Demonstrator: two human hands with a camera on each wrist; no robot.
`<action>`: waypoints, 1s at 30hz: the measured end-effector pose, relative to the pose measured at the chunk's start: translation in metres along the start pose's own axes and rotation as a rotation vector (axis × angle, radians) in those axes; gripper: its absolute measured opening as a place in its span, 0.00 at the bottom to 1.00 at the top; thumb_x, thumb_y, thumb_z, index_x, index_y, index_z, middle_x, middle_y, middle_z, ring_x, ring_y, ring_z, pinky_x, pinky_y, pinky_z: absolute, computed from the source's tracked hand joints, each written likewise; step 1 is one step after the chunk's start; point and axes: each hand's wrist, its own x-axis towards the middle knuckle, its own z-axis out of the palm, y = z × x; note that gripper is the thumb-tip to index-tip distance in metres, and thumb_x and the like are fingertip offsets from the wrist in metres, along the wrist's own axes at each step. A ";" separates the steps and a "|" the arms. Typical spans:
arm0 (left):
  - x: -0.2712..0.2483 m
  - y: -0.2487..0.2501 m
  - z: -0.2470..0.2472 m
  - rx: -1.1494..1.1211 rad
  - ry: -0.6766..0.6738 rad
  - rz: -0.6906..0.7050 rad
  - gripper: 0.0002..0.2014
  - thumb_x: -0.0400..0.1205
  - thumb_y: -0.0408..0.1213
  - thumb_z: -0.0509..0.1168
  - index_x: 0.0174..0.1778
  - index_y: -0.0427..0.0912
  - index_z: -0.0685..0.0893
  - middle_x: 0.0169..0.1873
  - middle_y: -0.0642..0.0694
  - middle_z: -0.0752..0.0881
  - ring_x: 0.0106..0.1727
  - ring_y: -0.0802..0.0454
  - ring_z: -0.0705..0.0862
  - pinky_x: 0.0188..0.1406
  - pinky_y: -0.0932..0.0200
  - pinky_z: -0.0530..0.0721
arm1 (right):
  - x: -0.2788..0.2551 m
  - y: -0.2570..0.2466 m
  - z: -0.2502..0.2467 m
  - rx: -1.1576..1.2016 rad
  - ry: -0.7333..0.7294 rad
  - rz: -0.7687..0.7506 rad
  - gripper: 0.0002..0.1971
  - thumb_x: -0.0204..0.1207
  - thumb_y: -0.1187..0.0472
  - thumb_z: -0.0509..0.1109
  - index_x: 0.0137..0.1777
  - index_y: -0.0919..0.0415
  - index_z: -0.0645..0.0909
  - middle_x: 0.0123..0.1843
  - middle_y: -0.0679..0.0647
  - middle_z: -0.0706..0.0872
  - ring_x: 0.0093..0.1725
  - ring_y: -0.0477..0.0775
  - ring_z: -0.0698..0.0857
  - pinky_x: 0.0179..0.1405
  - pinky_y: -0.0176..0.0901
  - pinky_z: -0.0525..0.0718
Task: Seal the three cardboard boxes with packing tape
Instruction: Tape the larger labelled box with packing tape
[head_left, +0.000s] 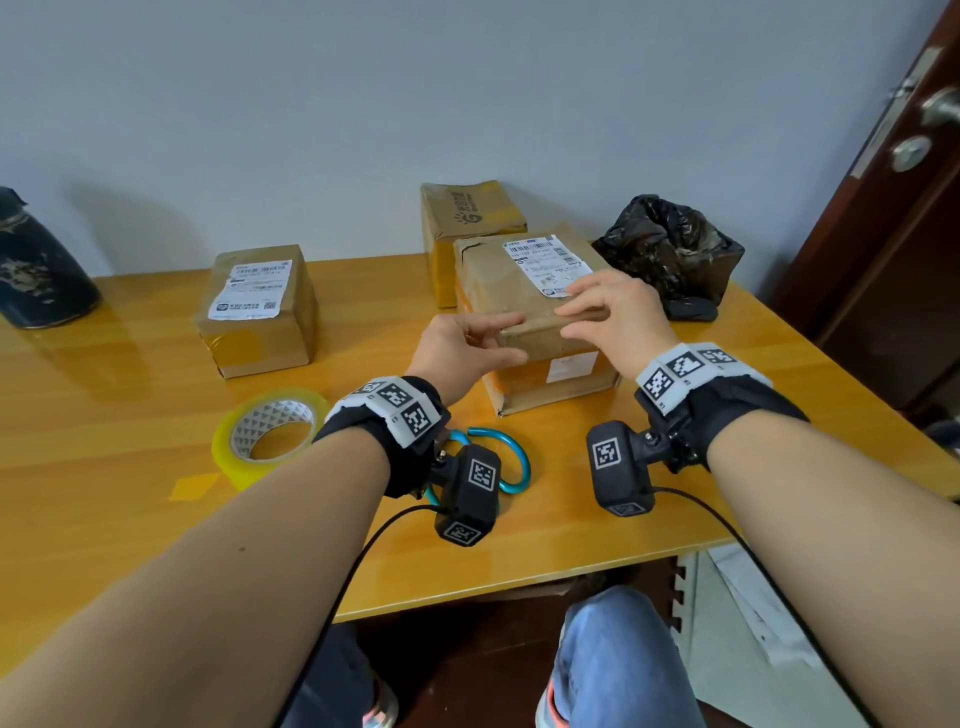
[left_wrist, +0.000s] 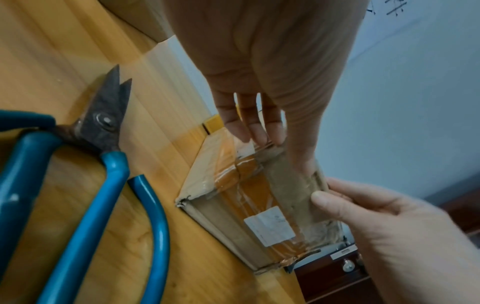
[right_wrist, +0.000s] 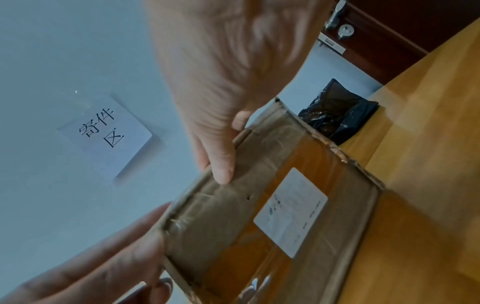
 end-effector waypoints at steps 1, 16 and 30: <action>0.000 0.000 0.003 0.011 0.044 0.005 0.17 0.73 0.37 0.77 0.58 0.50 0.89 0.28 0.54 0.77 0.28 0.64 0.72 0.35 0.73 0.75 | 0.001 -0.001 -0.002 -0.024 -0.010 0.006 0.11 0.67 0.68 0.80 0.49 0.62 0.91 0.59 0.56 0.85 0.59 0.52 0.82 0.59 0.28 0.71; 0.005 -0.002 0.006 0.090 0.096 0.040 0.17 0.74 0.27 0.75 0.55 0.50 0.89 0.31 0.52 0.77 0.33 0.58 0.73 0.40 0.62 0.79 | 0.004 -0.002 -0.002 0.028 -0.062 0.030 0.14 0.65 0.69 0.81 0.51 0.63 0.90 0.58 0.57 0.85 0.58 0.54 0.82 0.62 0.39 0.74; 0.001 -0.006 0.001 0.475 0.172 0.157 0.18 0.79 0.48 0.70 0.67 0.60 0.83 0.36 0.50 0.82 0.39 0.52 0.80 0.43 0.48 0.85 | 0.003 -0.005 -0.008 -0.013 -0.019 0.063 0.10 0.65 0.65 0.82 0.46 0.63 0.90 0.54 0.57 0.86 0.54 0.56 0.84 0.62 0.53 0.80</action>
